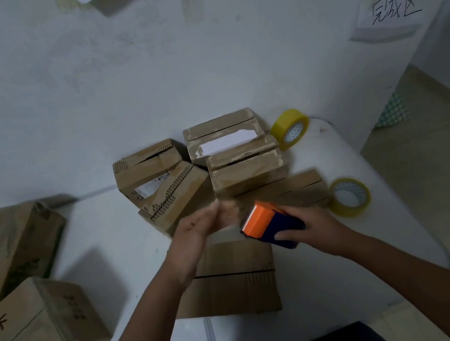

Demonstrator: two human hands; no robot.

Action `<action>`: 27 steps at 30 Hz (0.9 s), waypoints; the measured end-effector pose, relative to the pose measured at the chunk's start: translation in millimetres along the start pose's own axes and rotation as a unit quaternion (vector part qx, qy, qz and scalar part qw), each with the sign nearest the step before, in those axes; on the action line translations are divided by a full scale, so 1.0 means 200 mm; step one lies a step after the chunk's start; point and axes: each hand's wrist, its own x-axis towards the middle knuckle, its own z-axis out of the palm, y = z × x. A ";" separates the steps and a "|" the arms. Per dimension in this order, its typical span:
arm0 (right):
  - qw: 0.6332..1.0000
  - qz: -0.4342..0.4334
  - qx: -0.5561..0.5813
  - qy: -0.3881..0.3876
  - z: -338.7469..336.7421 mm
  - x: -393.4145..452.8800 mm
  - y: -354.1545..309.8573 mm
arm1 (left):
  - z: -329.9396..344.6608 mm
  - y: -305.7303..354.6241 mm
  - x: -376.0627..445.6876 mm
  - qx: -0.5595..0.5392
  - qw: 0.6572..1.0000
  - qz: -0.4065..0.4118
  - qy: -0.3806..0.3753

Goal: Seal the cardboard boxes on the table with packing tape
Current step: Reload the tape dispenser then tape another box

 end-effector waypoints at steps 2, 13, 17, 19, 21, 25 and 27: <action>0.999 0.016 -0.022 -0.023 -0.01 0.00 -0.01 | 0.01 -0.03 0.02 -0.090 0.994 -0.048 0.041; 0.989 0.042 -0.103 -0.101 -0.06 0.04 -0.12 | 0.05 -0.16 0.03 0.071 0.979 -0.052 0.182; 0.984 0.038 -0.120 -0.124 -0.04 0.08 -0.19 | 0.04 -0.24 -0.03 0.274 0.923 -0.024 0.271; 0.981 0.032 -0.131 -0.142 -0.01 0.09 -0.22 | 0.01 -0.30 -0.07 0.272 0.917 -0.034 0.291; 0.975 0.024 -0.146 -0.163 0.04 0.11 -0.25 | -0.03 -0.34 -0.10 0.171 0.930 -0.062 0.318; 0.964 -0.005 -0.214 -0.155 0.16 0.15 -0.29 | -0.12 -0.41 -0.15 -0.043 0.941 -0.100 0.322; 0.960 -0.014 -0.242 -0.142 0.24 0.17 -0.31 | -0.18 -0.46 -0.17 -0.027 0.940 -0.099 0.325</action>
